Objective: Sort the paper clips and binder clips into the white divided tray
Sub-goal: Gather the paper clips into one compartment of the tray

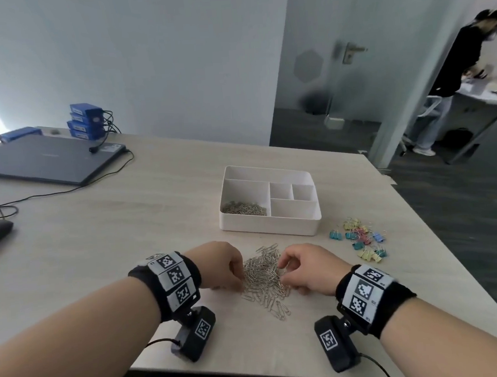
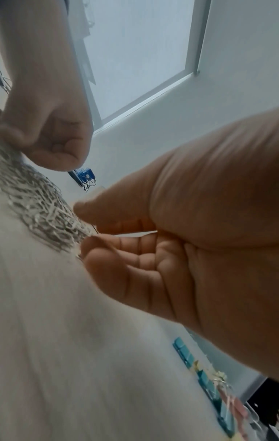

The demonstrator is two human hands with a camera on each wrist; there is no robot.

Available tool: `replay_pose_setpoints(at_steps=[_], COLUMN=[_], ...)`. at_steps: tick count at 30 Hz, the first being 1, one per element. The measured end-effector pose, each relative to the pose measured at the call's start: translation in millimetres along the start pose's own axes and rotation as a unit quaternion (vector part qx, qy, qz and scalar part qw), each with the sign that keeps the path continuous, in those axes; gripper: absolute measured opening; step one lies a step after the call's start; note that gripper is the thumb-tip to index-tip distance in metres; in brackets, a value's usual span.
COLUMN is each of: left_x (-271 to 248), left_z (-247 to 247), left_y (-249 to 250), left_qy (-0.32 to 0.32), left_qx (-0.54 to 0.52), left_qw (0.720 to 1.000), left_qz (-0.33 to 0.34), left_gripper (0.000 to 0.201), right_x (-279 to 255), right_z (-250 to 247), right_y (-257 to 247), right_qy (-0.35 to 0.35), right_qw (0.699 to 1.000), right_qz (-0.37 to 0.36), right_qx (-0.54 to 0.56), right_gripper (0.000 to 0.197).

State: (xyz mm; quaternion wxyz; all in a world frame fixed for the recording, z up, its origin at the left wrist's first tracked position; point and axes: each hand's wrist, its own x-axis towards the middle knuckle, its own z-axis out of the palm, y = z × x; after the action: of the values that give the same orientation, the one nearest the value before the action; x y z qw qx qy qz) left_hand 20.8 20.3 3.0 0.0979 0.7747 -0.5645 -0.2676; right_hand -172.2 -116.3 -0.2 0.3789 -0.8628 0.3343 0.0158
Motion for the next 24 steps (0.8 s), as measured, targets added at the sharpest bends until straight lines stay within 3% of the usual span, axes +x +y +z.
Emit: replay_pose_setpoints(at_steps=[3, 6, 8, 13, 17, 24], left_x=[-1, 3, 7, 20, 29, 36], left_z=[-1, -1, 0, 3, 4, 5], left_y=[-5, -9, -4, 21, 29, 29], left_qy=[0.025, -0.02, -0.042, -0.036, 0.008, 0.041], left_qx=[0.049, 0.106, 0.137, 0.142, 0.111, 0.061], left_qw=[0.998, 0.993, 0.989, 0.989, 0.994, 0.997], left_qz=[-0.019, -0.044, -0.042, -0.025, -0.01, 0.004], left_gripper=[0.053, 0.109, 0.128, 0.107, 0.082, 0.043], right_x=[-7, -12, -12, -1, 8, 21], right_z=[-13, -17, -14, -3, 5, 7], right_y=[6, 7, 3, -6, -10, -10], right_qy=[0.007, -0.034, -0.055, -0.057, -0.036, -0.005], right_qw=[1.0, 0.992, 0.984, 0.984, 0.994, 0.997], right_qz=[0.01, 0.055, 0.059, 0.017, 0.025, 0.011], right_qx=[-0.026, -0.11, -0.156, -0.167, -0.102, -0.08], right_gripper=[0.05, 0.098, 0.113, 0.107, 0.078, 0.027])
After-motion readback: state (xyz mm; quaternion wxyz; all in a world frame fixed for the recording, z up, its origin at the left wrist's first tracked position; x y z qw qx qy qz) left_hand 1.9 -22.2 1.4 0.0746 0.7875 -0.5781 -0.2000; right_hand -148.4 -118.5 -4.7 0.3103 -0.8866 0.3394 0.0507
